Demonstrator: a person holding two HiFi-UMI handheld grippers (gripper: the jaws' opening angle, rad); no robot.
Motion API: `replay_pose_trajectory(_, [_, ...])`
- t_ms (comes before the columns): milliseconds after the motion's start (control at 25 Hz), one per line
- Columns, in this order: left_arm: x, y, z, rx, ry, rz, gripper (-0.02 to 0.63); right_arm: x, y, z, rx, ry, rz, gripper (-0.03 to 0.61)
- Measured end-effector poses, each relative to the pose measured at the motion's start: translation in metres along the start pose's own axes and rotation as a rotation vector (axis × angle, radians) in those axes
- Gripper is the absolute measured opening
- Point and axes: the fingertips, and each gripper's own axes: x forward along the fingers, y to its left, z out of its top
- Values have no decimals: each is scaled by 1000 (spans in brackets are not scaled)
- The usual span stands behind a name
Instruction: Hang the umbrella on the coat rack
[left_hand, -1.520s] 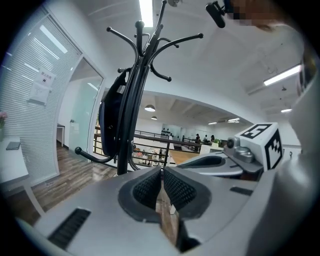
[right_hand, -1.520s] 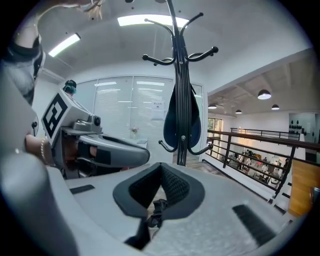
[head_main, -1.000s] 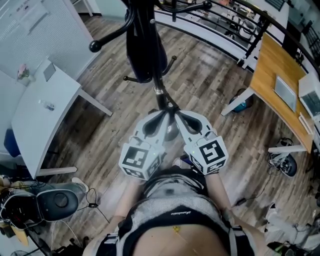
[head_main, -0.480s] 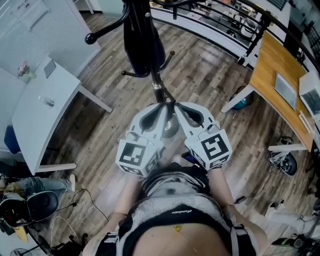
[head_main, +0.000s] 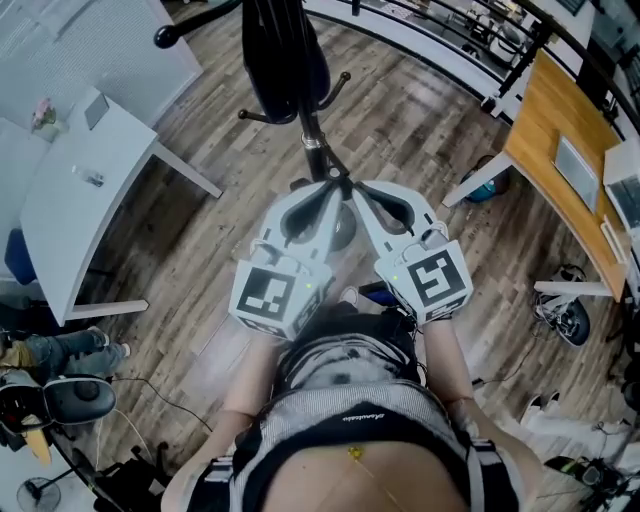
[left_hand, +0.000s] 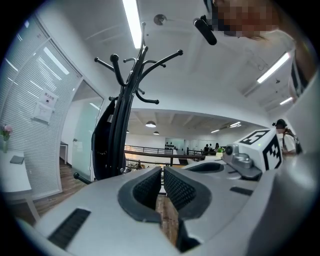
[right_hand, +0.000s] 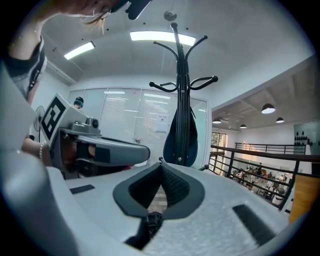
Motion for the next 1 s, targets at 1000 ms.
replay_pose_trajectory(1000, [3, 3, -26, -49, 22, 57, 15, 3, 5, -20, 60, 7, 46, 3])
